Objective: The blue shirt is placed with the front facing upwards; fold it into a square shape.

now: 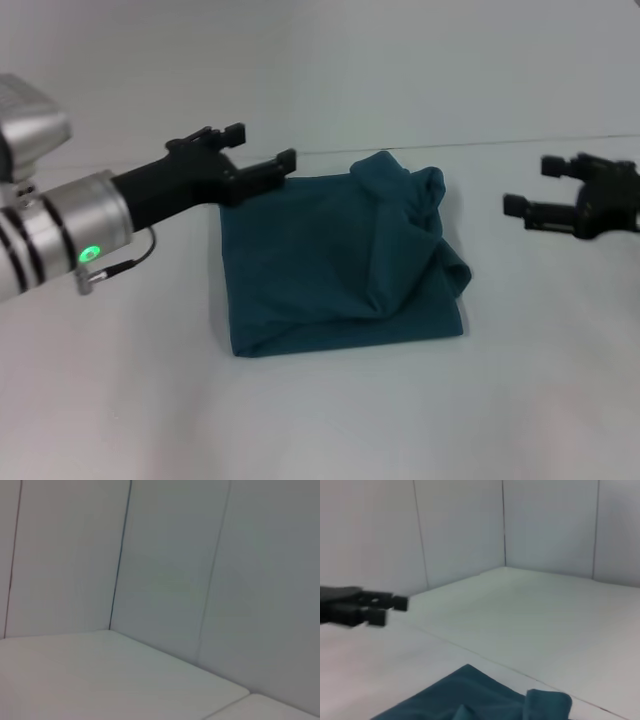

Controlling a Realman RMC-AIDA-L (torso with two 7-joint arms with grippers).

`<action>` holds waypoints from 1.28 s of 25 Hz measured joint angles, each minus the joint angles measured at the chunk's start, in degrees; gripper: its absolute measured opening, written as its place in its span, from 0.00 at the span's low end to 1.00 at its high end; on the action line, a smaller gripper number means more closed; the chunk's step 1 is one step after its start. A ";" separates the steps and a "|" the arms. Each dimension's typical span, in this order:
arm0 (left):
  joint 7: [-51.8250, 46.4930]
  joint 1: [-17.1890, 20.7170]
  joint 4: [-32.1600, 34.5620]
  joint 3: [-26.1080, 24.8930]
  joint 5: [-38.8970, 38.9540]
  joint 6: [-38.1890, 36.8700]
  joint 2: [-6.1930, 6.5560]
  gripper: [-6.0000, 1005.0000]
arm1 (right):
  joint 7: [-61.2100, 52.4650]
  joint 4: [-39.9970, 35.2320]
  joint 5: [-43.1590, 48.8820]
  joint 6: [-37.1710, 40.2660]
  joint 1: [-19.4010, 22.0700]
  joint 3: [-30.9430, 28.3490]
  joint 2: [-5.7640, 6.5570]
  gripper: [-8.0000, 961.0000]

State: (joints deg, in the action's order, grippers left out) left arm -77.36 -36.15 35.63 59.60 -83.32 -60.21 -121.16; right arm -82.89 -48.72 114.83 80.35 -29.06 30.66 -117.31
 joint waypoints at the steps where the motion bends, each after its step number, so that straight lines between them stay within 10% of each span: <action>1: -0.07 0.54 0.46 -1.33 -1.93 -1.21 0.00 0.88 | -1.97 -0.88 0.93 -0.72 -1.06 0.83 -0.01 0.96; 20: -1.52 3.10 1.96 -8.36 -18.80 -6.94 0.25 0.88 | -35.57 -2.37 20.90 -20.77 -21.81 23.63 -2.17 0.93; 32: -0.44 3.67 1.95 -8.75 -18.88 -8.68 -0.08 0.88 | -47.02 5.78 27.09 -24.22 -24.92 34.29 -2.44 0.92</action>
State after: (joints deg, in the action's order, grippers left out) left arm -77.80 -32.48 37.58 50.85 -102.20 -68.90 -121.24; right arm -129.91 -42.94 141.92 56.13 -53.99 64.96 -119.75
